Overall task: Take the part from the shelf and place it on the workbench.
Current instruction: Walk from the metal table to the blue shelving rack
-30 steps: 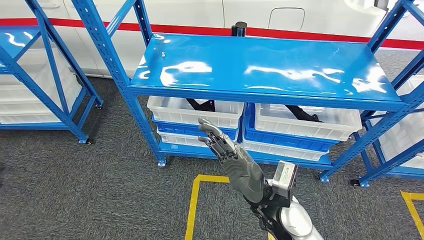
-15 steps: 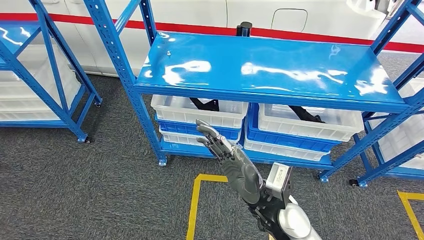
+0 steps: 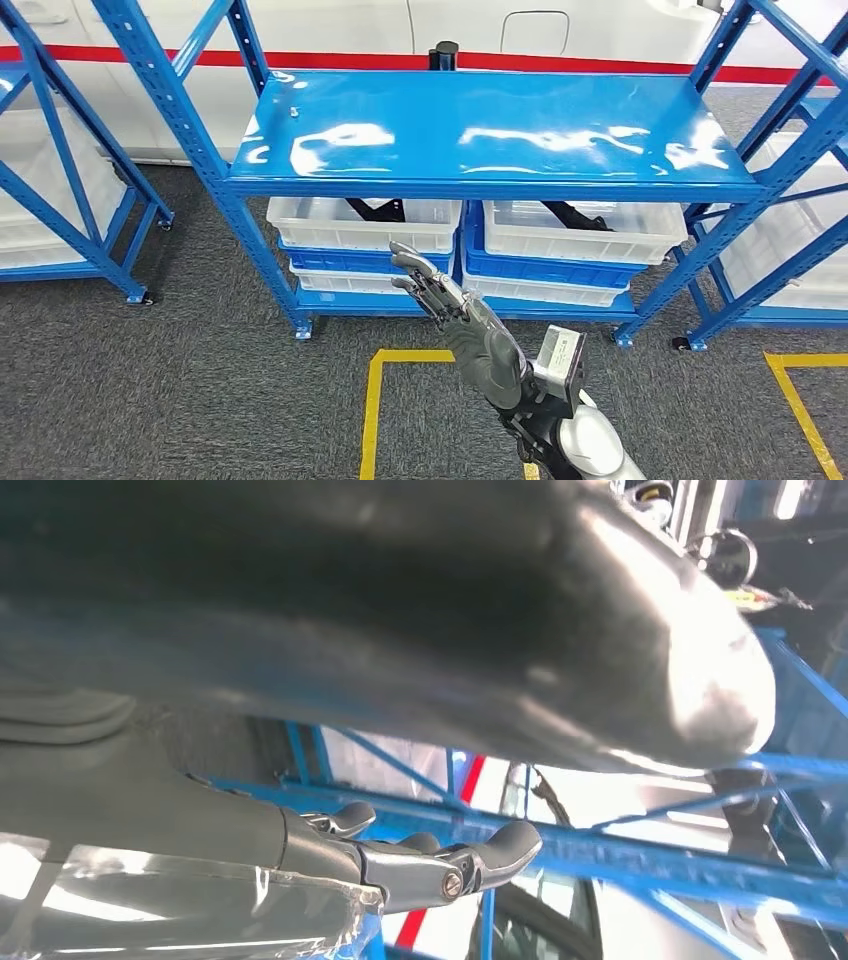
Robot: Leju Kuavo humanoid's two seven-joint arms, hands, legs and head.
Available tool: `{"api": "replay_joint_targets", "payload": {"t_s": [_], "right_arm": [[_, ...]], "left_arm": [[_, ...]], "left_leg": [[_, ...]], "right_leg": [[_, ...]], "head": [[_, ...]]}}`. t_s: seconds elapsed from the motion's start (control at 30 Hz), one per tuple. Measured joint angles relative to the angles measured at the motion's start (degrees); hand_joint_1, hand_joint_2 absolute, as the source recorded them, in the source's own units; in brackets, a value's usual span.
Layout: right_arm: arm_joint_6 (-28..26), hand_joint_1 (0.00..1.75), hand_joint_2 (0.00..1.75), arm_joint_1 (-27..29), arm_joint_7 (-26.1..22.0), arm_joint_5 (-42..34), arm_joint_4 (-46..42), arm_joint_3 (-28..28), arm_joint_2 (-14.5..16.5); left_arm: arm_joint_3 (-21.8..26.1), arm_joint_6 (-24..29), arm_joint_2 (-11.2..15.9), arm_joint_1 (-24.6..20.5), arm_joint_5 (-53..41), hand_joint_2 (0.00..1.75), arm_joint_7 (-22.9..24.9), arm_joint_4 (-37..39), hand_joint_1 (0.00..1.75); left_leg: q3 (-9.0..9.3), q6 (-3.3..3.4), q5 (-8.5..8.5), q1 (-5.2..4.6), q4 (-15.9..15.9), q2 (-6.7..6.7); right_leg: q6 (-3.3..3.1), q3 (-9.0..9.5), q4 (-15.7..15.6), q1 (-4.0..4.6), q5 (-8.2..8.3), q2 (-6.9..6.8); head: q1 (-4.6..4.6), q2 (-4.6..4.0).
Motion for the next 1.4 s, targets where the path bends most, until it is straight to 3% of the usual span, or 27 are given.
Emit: {"api": "replay_joint_targets", "payload": {"t_s": [0.07, 0.13, 0.17, 0.23, 0.27, 0.33, 0.37, 0.4, 0.47, 0.53, 0.67, 1.0, 1.07, 1.13, 1.2, 1.4], "right_arm": [[0.0, 0.00, 0.00, 0.0, 0.0, 0.0, 0.0, 0.0, 0.0], [0.0, 0.00, 0.00, 0.0, 0.0, 0.0, 0.0, 0.0, 0.0], [0.0, 0.00, 0.00, -0.1, 0.0, 0.0, 0.0, 0.0, 0.1], [0.0, 0.00, 0.00, -0.1, -0.1, 0.1, -0.1, 0.0, 0.1], [0.0, 0.00, 0.00, -0.2, -0.2, 0.2, -0.1, 0.0, 0.2], [0.0, 0.00, 0.00, -0.1, -0.3, 0.5, 0.0, 0.0, 0.2], [0.0, 0.00, 0.00, -0.1, -0.3, 0.5, 0.0, 0.0, 0.2], [0.0, 0.00, 0.00, -0.1, -0.3, 0.5, 0.0, 0.1, 0.2], [0.0, 0.00, 0.00, -0.1, -0.3, 0.5, 0.0, 0.1, 0.2], [0.0, 0.00, 0.00, -0.1, -0.3, 0.5, -0.1, 0.1, 0.2], [0.0, 0.00, 0.00, -0.2, -0.3, 0.6, 0.0, 0.1, 0.2], [-0.1, 0.00, 0.00, -0.3, -0.3, 1.1, 0.0, 0.1, 0.0], [-0.1, 0.00, 0.00, -0.3, -0.3, 1.1, 0.0, 0.1, 0.0], [-0.1, 0.00, 0.87, -0.3, -0.3, 1.1, 0.0, 0.1, 0.0], [-0.1, 0.00, 1.75, -0.3, -0.3, 1.1, 0.0, 0.1, 0.0], [-0.3, 0.00, 1.75, 0.2, 0.4, 1.8, 2.4, -0.8, -0.1]], "left_arm": [[0.0, 0.1, 0.2, -0.1, 0.0, 0.00, 0.0, 0.0, 0.00], [0.0, 0.1, 0.1, -0.2, 0.0, 0.00, -0.1, 0.0, 0.00], [0.0, 0.1, 0.1, -0.3, 0.0, 0.00, -0.1, -0.1, 0.00], [0.0, 0.2, 0.0, -0.4, 0.0, 0.00, -0.1, -0.1, 0.00], [0.0, 0.2, 0.1, -0.4, 0.0, 0.00, -0.1, -0.1, 0.00], [0.0, 0.3, 0.0, -0.2, 0.1, 0.00, -0.1, -0.1, 0.00], [0.0, 0.3, 0.0, -0.1, 0.1, 0.00, -0.1, -0.1, 0.00], [0.0, 0.3, 0.0, -0.1, 0.2, 0.00, -0.1, -0.1, 0.00], [0.0, 0.4, 0.1, -0.1, 0.2, 0.00, -0.1, 0.0, 0.00], [0.0, 0.4, 0.2, -0.1, 0.2, 0.00, -0.1, 0.0, 0.00], [0.0, 0.4, 0.1, -0.1, 0.2, 0.00, -0.2, 0.0, 0.00], [0.1, 0.4, -0.1, -0.1, 0.2, 0.00, -0.2, 0.0, 0.00], [0.1, 0.4, 0.0, -0.1, 0.2, 0.87, -0.2, 0.0, 0.00], [0.1, 0.4, 0.0, -0.1, 0.3, 1.75, -0.3, 0.0, 0.00], [0.1, 0.2, -0.1, -0.1, 0.5, 1.75, -0.3, 0.0, 0.00], [1.6, -0.2, -0.3, 0.2, 0.0, 1.75, 0.0, -0.2, 0.00]], "left_leg": [[0.34, -1.03, -0.51, -0.12, 0.2, 0.83], [0.85, -1.61, -0.68, 0.13, 0.0, 1.61], [0.90, -1.81, -1.14, 0.35, 0.3, 1.14], [-0.79, -2.03, -3.93, 0.59, 4.3, -1.73], [-2.66, -1.97, -5.95, 0.54, 8.1, -3.41], [-6.71, -1.66, -8.61, 0.27, 15.4, -4.86], [-7.74, -1.31, -8.34, 0.11, 16.6, -5.02], [-7.67, -0.84, -6.95, -0.10, 15.6, -5.09], [-4.84, 0.53, -2.64, -0.71, 8.6, -5.50], [-2.27, 1.44, -0.20, -1.38, 2.7, -5.76], [-1.89, -0.09, 0.33, -1.92, 1.2, -5.56], [-1.92, 0.64, 0.37, -2.31, 1.3, -5.58], [-1.92, 0.66, 0.37, -2.32, 1.3, -5.58], [-1.92, 0.67, 0.36, -2.32, 1.3, -5.57], [-1.92, 0.67, 0.36, -2.31, 1.3, -5.57], [-1.91, 0.66, 0.36, -2.22, 1.3, -5.57]], "right_leg": [[-0.88, 1.10, -2.1, 0.17, 0.39, -0.58], [-2.09, 0.96, -1.9, 0.25, 0.37, 0.87], [-2.50, 0.93, -1.9, 0.19, 0.41, 1.48], [-3.30, 0.99, -2.0, 0.10, 0.48, 2.45], [-3.64, 0.99, -2.0, 0.26, 0.45, 2.84], [-4.11, 0.99, -2.0, 0.79, 0.36, 3.64], [-4.23, 1.03, -2.0, 1.08, 0.34, 4.04], [-4.25, 1.11, -2.0, 1.33, 0.32, 4.40], [-4.28, 1.33, -2.0, 1.61, 0.31, 4.99], [-4.22, 1.33, -1.9, 1.96, 0.29, 5.26], [-4.57, 1.09, -1.8, 2.15, 0.03, 5.19], [-4.01, 1.37, -2.4, 1.78, 0.43, 5.15], [-3.99, 1.36, -2.4, 1.71, 0.44, 5.15], [-3.99, 1.36, -2.4, 1.68, 0.44, 5.15], [-3.99, 1.35, -2.4, 1.69, 0.44, 5.15], [-3.99, 1.34, -2.4, 1.79, 0.44, 5.15]], "head": [[0.06, 0.00], [-0.05, 0.00], [-0.13, 0.00], [-0.40, 0.00], [-0.52, 0.00], [-0.67, 0.00], [-0.67, 0.00], [-0.67, 0.00], [-0.67, 0.00], [-0.62, 0.00], [-0.55, 0.00], [-0.56, 0.00], [-0.56, 0.00], [-0.57, 0.00], [-0.58, 0.00], [-0.58, 0.00]]}}
